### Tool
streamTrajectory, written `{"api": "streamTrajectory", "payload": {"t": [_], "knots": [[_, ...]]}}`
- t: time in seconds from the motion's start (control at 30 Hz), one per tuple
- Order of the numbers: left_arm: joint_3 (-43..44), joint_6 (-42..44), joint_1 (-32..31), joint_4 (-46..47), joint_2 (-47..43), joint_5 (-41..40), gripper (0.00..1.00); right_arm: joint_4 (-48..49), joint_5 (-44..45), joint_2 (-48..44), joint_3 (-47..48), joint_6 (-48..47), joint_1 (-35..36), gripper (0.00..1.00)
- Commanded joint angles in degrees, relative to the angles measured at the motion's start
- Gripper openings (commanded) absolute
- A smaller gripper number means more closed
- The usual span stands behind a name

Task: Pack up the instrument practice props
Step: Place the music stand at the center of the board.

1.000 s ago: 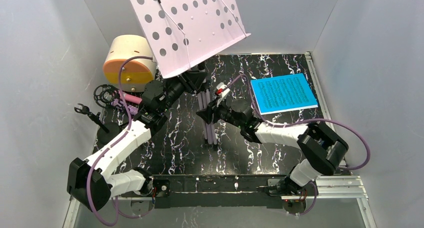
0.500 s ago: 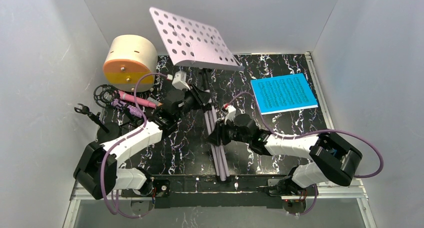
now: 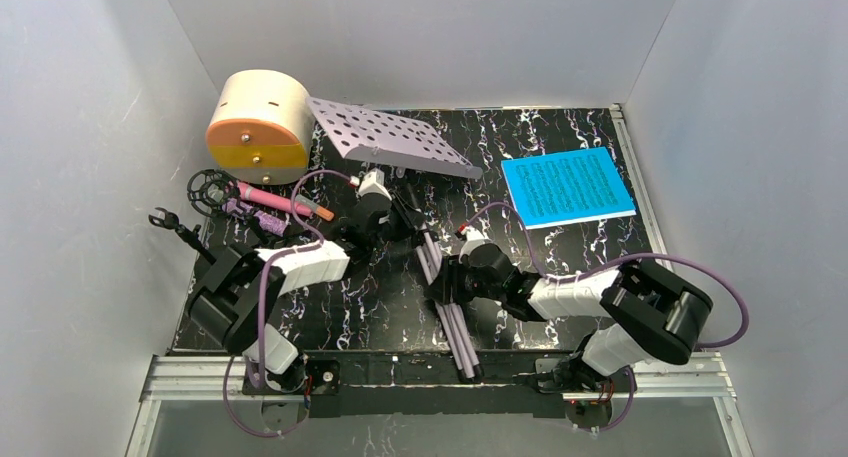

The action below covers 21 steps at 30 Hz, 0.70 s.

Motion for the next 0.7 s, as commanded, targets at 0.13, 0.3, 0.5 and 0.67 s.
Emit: {"api": "streamTrajectory", "payload": {"t": [0.13, 0.3, 0.5, 0.67], "knots": [[0.24, -0.7, -2.18, 9.13, 5.35, 3.66, 0.0, 18.6, 14.54, 2.86, 1.22, -6.26, -1.21, 0.01], [-0.96, -1.92, -2.16, 9.55, 7.67, 1.43, 0.0, 19.77, 15.37, 6.46, 1.81, -6.8, -1.8, 0.01], [-0.96, -2.53, -1.75, 9.55, 10.53, -0.07, 0.03, 20.35, 15.67, 11.24, 4.08, -8.13, -2.06, 0.01], [-1.79, -3.51, -1.24, 9.55, 10.94, -0.01, 0.12, 19.03, 15.34, 13.56, 6.31, -8.69, -2.16, 0.01]]}}
